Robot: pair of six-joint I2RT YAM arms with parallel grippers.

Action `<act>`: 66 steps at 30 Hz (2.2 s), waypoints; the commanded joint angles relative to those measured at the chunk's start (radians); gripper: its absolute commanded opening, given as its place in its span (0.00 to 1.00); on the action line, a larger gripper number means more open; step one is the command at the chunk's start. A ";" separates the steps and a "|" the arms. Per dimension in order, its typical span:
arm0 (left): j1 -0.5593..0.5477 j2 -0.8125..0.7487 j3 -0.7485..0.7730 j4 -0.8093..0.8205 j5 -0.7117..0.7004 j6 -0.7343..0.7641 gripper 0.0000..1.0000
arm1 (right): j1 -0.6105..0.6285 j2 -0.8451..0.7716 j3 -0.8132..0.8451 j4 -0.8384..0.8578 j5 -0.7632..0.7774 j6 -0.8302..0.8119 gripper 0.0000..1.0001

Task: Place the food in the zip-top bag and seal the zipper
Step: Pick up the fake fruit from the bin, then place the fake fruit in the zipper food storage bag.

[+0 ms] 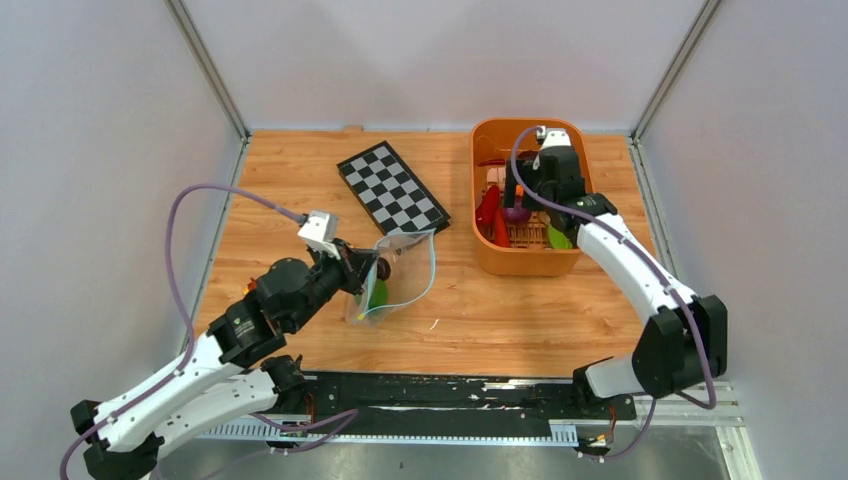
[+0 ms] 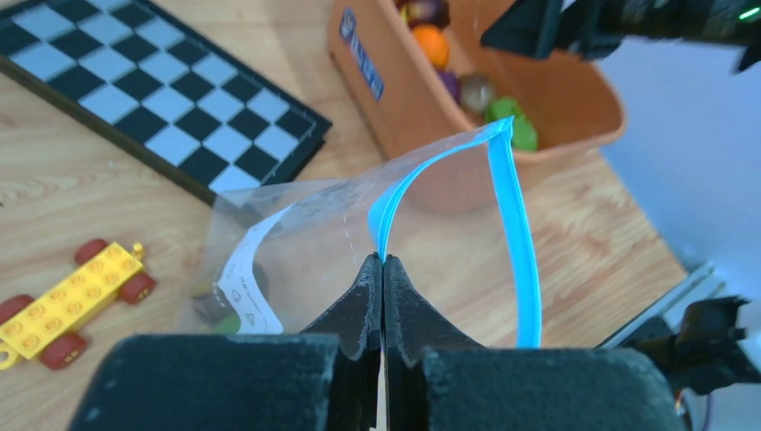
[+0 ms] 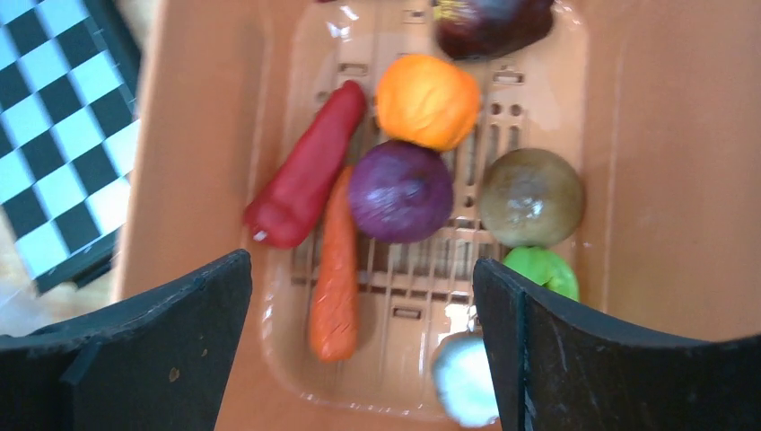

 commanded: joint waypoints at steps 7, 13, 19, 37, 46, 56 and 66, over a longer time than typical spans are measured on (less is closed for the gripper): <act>0.002 -0.019 0.025 -0.010 -0.069 0.004 0.00 | -0.125 0.353 0.283 -0.010 -0.045 0.045 0.94; 0.001 0.046 0.056 -0.022 -0.021 0.024 0.00 | -0.146 0.488 0.406 -0.063 -0.050 0.043 0.94; 0.001 0.087 0.085 -0.032 0.017 0.042 0.00 | -0.159 0.558 0.428 -0.059 -0.084 0.045 0.94; 0.001 0.164 0.135 -0.065 0.078 0.075 0.00 | -0.189 0.685 0.505 -0.060 -0.062 0.050 0.67; 0.002 0.174 0.123 -0.043 0.091 0.055 0.00 | -0.190 0.511 0.328 0.037 -0.171 0.043 0.51; 0.002 0.201 0.121 -0.045 0.106 0.036 0.00 | -0.190 0.293 0.153 0.105 -0.303 0.092 0.52; 0.001 0.211 0.123 -0.045 0.104 0.027 0.00 | -0.188 0.106 0.042 0.182 -0.497 0.154 0.52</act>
